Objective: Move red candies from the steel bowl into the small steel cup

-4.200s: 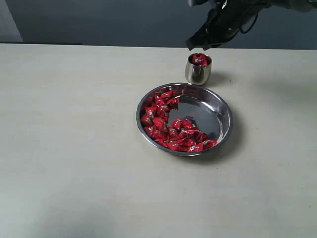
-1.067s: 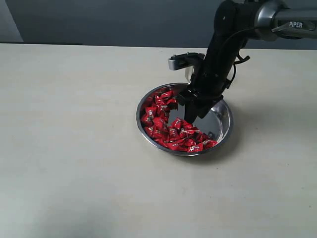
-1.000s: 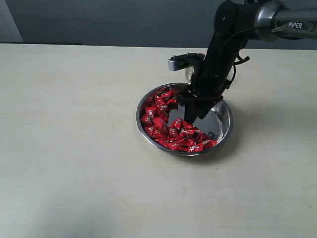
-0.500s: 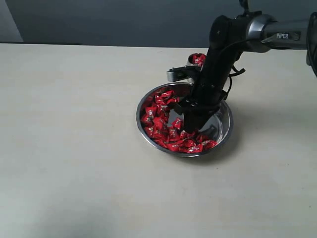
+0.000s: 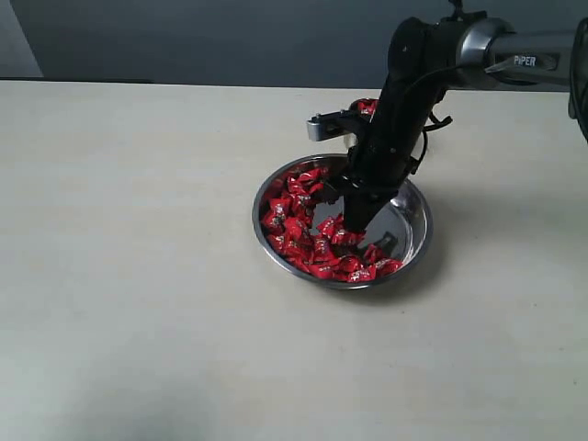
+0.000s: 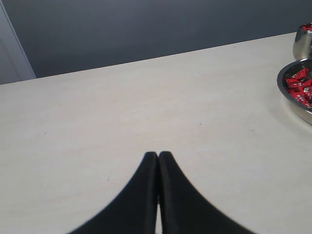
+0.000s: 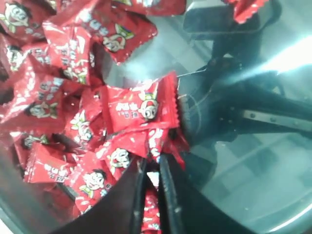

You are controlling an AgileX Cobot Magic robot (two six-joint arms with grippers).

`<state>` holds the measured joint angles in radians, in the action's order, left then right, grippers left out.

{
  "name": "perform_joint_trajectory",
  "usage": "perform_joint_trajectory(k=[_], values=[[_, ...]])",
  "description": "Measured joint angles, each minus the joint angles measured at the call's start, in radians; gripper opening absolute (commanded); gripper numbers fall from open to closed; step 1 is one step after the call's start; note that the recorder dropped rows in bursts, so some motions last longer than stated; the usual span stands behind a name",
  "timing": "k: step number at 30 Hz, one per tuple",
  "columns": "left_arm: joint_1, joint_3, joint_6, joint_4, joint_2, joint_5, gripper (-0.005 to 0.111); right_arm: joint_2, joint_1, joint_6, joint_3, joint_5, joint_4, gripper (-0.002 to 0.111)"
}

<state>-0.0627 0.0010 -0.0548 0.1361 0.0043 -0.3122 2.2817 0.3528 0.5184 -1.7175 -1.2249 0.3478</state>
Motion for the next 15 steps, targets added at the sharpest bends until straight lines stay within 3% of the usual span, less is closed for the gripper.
perform_joint_trajectory(k=[6, 12, 15], values=[[0.000, 0.000, 0.000, 0.000, 0.000, 0.000, 0.000, 0.000, 0.000, 0.000, 0.000, 0.000, -0.001, 0.012], [0.000, 0.000, 0.000, 0.000, 0.000, 0.000, 0.000, 0.000, 0.000, 0.000, 0.000, 0.000, -0.021, 0.042], [0.000, 0.000, 0.000, 0.000, 0.000, 0.000, 0.000, 0.000, 0.000, 0.003, 0.000, 0.000, -0.039, 0.043]])
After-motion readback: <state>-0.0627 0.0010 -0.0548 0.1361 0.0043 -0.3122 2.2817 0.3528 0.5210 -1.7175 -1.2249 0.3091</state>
